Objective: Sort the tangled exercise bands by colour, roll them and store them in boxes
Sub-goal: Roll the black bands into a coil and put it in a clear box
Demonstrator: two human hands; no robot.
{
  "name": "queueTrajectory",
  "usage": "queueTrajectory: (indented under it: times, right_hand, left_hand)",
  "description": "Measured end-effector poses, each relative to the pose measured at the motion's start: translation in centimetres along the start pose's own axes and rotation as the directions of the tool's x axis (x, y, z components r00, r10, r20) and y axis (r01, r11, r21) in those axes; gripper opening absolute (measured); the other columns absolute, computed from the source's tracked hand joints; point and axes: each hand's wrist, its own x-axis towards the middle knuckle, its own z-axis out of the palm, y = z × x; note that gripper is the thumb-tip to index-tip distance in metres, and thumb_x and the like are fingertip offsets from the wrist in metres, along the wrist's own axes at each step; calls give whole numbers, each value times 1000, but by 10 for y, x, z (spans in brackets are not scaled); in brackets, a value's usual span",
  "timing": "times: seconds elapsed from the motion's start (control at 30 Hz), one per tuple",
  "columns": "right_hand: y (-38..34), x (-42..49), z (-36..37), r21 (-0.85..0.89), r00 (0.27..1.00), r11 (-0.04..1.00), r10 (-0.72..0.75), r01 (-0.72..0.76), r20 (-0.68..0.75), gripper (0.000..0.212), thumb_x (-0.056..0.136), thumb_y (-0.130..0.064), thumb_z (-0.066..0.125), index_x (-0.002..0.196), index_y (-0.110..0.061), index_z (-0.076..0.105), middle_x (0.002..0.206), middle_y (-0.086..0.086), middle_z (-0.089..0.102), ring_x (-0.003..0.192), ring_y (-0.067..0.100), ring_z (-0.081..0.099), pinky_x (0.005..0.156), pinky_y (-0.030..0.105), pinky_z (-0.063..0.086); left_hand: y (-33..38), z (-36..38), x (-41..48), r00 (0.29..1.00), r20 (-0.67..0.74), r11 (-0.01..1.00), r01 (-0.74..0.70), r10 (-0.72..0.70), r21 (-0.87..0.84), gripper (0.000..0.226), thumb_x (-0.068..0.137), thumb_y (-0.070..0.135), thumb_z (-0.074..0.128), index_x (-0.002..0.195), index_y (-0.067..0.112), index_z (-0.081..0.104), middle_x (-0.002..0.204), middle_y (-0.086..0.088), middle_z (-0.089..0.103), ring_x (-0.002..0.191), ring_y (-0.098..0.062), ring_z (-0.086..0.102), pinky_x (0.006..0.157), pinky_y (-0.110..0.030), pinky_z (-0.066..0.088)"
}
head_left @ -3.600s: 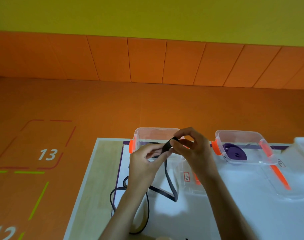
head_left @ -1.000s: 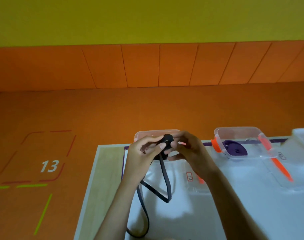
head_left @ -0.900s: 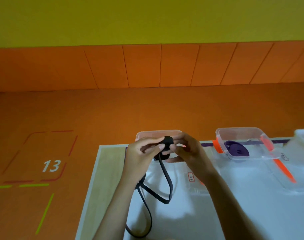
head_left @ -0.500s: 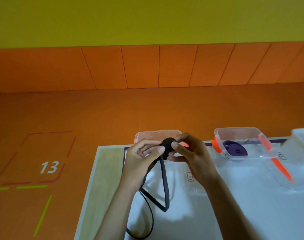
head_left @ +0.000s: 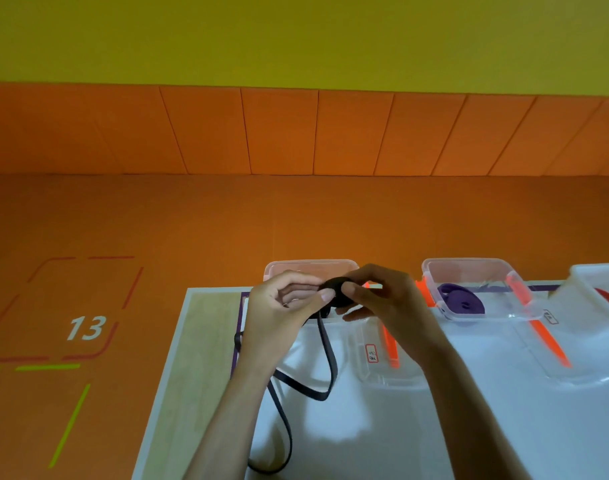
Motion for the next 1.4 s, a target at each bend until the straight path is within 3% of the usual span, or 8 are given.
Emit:
queueTrajectory:
  times: [0.2,0.4,0.53,0.7,0.97,1.13,1.3,1.4]
  right_hand:
    - [3,-6,7,252,999,968,-4,15,-43,18,92,-21,73,105,-9,74,111,16,75,101,38,76,80,41,65]
    - [3,-6,-14,-181,986,976,139,-120,92,25,90,-23,75,114,-20,67,100,-6,79,85,23,80,69,37,67]
    - [-2,-11,-11,51,996,995,78,-81,48,27,88,-28,73,111,-15,66,95,9,80,85,31,79,68,30,63]
    - [-1,-11,-12,114,995,989,90,-95,42,17,89,-23,77,105,-19,72,94,15,79,85,34,79,70,32,64]
    - [-1,-8,-5,227,990,967,95,-118,109,30,99,-41,67,117,-17,72,105,19,78,98,36,77,79,36,64]
    - [-4,-2,0,-141,993,986,94,-84,67,30,100,-48,46,106,-28,68,88,-13,76,82,17,76,65,23,61]
    - [-5,0,-12,-193,994,977,-76,90,78,29,105,-19,57,127,-36,64,110,-2,73,96,19,77,76,27,64]
    - [-7,0,-12,-297,996,951,-66,81,61,22,97,-31,67,119,-34,70,108,-7,76,94,13,76,67,27,64]
  left_hand:
    - [2,6,-2,998,2,985,56,-56,-164,28,90,4,80,114,19,82,110,1,82,107,-14,78,87,-16,58]
    - [-5,12,-5,1000,-12,1000,-21,21,21,23,82,4,89,100,15,81,91,2,82,83,-10,78,76,-16,58]
    - [-3,24,-4,998,2,996,-68,68,62,17,81,4,90,93,5,78,77,4,78,73,-6,75,71,-14,56]
    - [-4,24,-2,998,30,997,-55,54,53,14,83,3,88,92,5,78,64,12,71,62,1,65,66,-10,50]
    - [-8,29,-6,983,-99,988,-147,152,57,11,91,7,82,97,15,80,89,7,81,83,-6,77,74,-14,56]
    - [-10,24,-5,967,-175,982,-173,184,72,12,95,12,79,99,23,80,102,5,80,97,-11,76,82,-16,56]
    - [-10,12,-2,984,-68,972,-149,164,183,10,98,21,77,100,29,80,102,10,80,102,-12,75,85,-18,56]
    - [-9,5,0,989,-22,959,-137,147,249,10,99,22,75,99,31,80,102,13,79,101,-11,74,85,-21,55]
